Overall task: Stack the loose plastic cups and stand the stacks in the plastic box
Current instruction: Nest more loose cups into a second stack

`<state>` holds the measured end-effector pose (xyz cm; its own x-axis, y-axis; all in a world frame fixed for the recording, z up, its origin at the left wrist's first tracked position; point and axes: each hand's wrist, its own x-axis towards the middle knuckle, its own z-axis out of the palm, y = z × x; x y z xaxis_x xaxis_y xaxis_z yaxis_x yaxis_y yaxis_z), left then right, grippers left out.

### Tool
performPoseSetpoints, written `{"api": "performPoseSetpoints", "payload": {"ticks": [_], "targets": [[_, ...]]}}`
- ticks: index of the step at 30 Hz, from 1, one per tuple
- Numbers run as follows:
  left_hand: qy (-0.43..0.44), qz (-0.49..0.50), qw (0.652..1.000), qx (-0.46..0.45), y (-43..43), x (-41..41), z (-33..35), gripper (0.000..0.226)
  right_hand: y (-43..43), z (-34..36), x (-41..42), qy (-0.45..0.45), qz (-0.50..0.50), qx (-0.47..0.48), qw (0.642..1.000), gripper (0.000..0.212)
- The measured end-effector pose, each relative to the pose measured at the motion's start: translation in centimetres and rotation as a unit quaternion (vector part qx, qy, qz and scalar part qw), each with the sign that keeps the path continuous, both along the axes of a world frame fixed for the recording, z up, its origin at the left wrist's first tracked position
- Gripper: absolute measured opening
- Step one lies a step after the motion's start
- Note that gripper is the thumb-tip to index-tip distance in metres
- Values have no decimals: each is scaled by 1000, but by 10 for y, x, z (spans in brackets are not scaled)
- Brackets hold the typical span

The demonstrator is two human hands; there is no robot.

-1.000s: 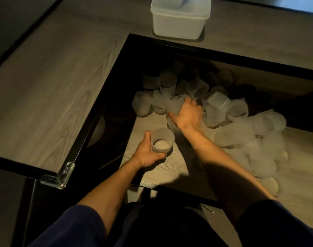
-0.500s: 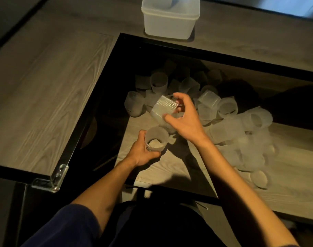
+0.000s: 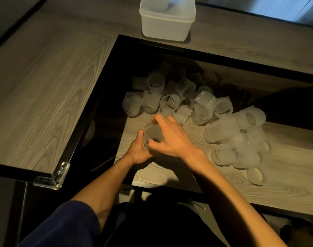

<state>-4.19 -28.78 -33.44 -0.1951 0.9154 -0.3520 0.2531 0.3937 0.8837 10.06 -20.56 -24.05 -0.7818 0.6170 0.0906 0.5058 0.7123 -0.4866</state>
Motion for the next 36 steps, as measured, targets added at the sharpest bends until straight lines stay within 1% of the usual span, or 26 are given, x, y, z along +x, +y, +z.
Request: {"api": "performPoseSetpoints", "payload": {"ticks": [1,2,5,8,9,10,12,13,14,15,16,17,18,19,20,22,23,24,26,29,31,32,34,35,36], "targets": [[0,2,1000,-1,0,0,0,91,1,-1,-2,-13,1,5,1000,66],[-2,5,1000,-4,0,0,1,92,2,-3,-2,-29,6,16,999,70],[-6,6,1000,-9,0,1,3,94,5,-7,2,-42,14,26,999,66],[2,0,1000,-12,1,1,2,91,8,-7,6,-39,5,15,999,71],[6,-5,1000,-14,2,1,2,90,8,-7,5,-66,1,8,998,75],[10,-15,1000,-16,3,1,2,88,8,-7,3,-119,-3,-3,993,81],[14,-31,999,-19,5,2,-1,81,8,-9,0,-231,5,-32,972,95],[16,-30,999,-18,5,2,-4,78,8,-11,-2,-243,6,-51,969,97],[16,-23,999,-19,5,1,-6,76,10,-14,-2,-218,-6,-72,973,92],[15,-12,1000,-19,6,1,-8,76,12,-16,-1,-160,-33,-89,983,82],[14,-3,1000,-22,5,1,-10,76,16,-18,0,-79,-78,-98,989,71],[11,5,1000,-23,5,2,-10,77,20,-21,2,-6,-133,-95,986,59],[10,9,1000,-27,6,2,-10,77,26,-25,5,36,-185,-82,979,47],[8,10,1000,-28,6,3,-11,78,32,-28,8,37,-223,-75,971,45],[6,10,999,-32,6,3,-11,78,37,-30,11,2,-242,-82,967,52],[7,8,999,-36,6,3,-11,79,47,-34,17,-109,-231,-103,961,70],[8,8,999,-37,6,2,-11,80,50,-36,20,-149,-216,-105,959,73],[8,9,999,-38,6,2,-12,80,53,-38,21,-170,-202,-102,959,71],[7,9,999,-38,5,3,-11,80,55,-44,23,-165,-182,-72,967,53],[5,8,999,-33,5,4,-10,80,55,-41,23,-77,-159,-10,984,18],[6,10,1000,-29,5,4,-10,80,52,-30,22,15,-176,-25,984,5],[7,11,1000,-27,5,4,-11,80,51,-21,21,68,-193,-56,977,4],[5,11,1000,-27,4,4,-10,79,45,-4,22,171,-201,-116,958,9],[3,11,1000,-28,4,3,-10,79,41,2,24,192,-184,-132,955,11],[3,11,1000,-28,4,2,-11,78,36,6,27,195,-153,-149,957,13]]}}
